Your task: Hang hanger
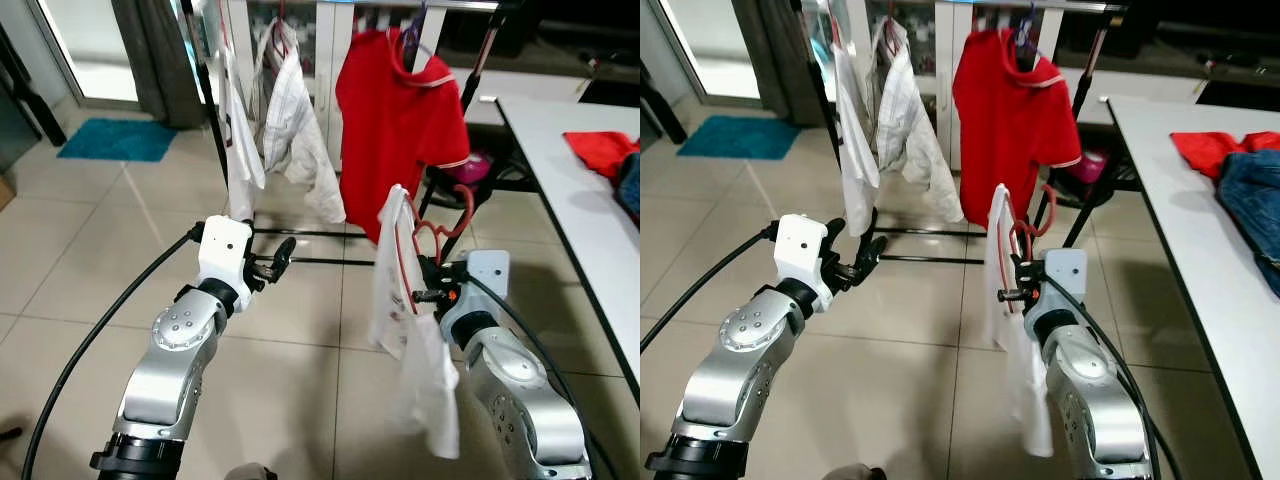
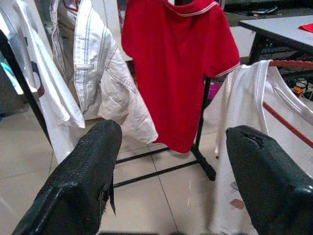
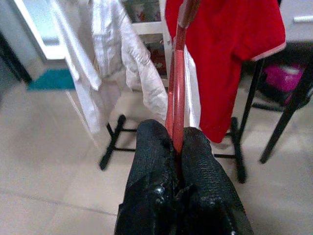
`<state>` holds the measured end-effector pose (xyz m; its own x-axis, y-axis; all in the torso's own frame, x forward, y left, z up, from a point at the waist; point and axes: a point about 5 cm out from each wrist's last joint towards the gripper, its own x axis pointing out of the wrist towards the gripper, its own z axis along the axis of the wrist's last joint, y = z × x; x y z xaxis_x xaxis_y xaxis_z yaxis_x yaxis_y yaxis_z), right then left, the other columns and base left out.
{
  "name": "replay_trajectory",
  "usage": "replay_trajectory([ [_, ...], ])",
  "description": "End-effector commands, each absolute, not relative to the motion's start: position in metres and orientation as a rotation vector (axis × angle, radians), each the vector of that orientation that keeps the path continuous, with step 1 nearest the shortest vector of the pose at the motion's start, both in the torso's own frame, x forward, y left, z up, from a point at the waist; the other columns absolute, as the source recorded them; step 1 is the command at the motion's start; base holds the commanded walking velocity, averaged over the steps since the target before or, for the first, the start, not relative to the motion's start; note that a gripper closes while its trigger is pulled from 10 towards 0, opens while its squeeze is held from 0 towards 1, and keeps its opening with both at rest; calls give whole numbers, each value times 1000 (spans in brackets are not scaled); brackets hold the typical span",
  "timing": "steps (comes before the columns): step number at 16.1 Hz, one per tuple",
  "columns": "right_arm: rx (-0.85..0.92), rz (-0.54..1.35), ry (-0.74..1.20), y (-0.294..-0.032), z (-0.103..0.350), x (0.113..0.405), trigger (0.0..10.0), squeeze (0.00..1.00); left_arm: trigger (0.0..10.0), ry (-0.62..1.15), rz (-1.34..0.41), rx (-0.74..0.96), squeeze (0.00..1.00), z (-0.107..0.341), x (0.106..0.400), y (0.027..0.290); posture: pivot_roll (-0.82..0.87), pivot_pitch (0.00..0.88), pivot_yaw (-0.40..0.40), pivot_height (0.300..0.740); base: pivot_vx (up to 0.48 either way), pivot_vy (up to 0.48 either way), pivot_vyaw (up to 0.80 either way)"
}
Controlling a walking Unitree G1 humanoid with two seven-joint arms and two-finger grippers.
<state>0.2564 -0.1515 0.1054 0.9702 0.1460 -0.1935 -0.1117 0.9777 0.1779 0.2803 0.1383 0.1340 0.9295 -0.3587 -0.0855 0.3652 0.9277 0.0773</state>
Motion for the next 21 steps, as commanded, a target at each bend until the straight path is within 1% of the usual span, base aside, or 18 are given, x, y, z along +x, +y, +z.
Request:
replay_trajectory([
  [1, 204, 111, 167, -157, 114, 258, 10000, 0, 10000, 65, -377, 97, 0, 137, 279, 136, 42, 54, 17, 740, 304, 0, 0],
  [2, 181, 104, 167, -160, 114, 257, 10000, 0, 10000, 73, -378, 91, 0, 135, 281, 134, 35, 51, 23, 740, 296, 0, 0],
  [5, 185, 109, 164, -158, 116, 256, 10000, 0, 10000, 72, -392, 90, 0, 137, 282, 132, 30, 54, 33, 740, 299, 0, 0],
  [10, 189, 116, 163, -157, 115, 256, 10000, 0, 10000, 70, -384, 77, 0, 140, 282, 133, 39, 63, 28, 740, 299, 0, 0],
  [21, 178, 122, 158, -157, 116, 259, 10000, 0, 10000, 71, -379, 72, 0, 142, 285, 134, 39, 53, 31, 740, 311, 0, 0],
])
